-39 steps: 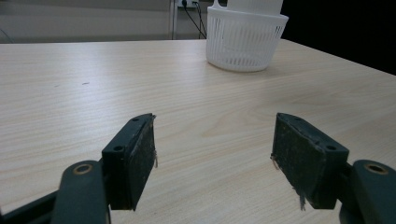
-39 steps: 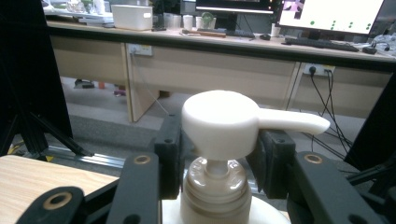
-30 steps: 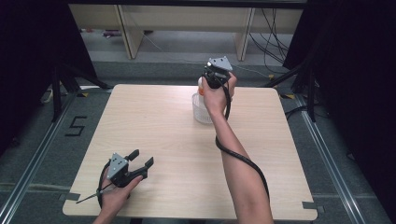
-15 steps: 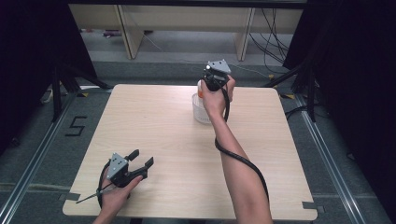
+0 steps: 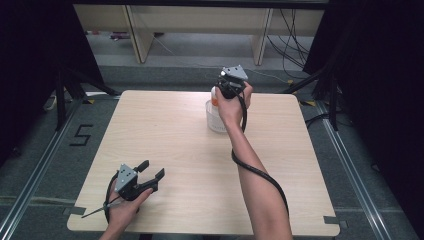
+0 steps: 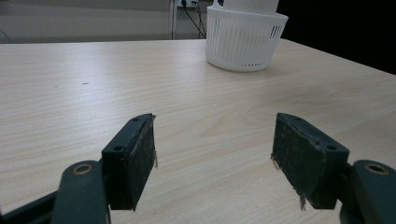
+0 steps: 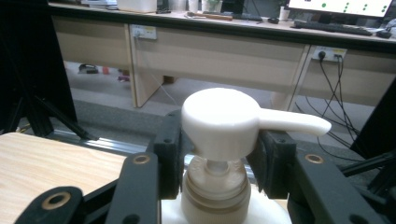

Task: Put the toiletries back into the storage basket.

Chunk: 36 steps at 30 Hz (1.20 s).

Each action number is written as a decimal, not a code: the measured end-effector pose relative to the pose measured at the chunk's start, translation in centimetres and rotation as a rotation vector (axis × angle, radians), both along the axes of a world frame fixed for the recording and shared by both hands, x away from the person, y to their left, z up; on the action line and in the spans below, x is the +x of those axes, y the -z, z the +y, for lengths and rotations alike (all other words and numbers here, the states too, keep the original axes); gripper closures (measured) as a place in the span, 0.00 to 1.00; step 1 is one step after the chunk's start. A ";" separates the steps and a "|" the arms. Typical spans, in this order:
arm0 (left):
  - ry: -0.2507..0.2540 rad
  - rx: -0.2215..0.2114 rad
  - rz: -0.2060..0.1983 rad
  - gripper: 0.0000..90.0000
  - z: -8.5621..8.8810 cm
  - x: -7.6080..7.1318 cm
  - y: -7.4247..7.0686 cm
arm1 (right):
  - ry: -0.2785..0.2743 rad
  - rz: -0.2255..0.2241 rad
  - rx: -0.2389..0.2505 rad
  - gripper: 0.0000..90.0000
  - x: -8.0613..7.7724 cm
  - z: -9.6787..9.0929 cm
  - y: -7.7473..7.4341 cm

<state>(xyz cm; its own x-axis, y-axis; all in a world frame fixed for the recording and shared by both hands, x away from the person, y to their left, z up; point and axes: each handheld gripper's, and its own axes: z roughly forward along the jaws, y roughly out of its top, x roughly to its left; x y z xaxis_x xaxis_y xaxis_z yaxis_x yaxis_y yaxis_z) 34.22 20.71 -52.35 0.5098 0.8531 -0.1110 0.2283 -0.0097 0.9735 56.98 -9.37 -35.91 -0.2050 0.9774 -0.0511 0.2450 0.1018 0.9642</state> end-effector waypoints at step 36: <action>-0.002 0.003 -0.003 0.33 -0.1 0.0 0.0 | -0.101 0.035 -0.025 0.35 -5.3 -2.1 0.8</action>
<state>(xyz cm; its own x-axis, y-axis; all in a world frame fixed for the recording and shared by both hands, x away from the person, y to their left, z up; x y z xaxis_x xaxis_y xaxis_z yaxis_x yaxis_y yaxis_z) 34.18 20.65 -52.35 0.5087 0.8543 -0.1068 0.2250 -0.0121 0.9743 51.71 -11.51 -36.66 -0.3049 0.9501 -0.0663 0.2658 0.1518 0.9520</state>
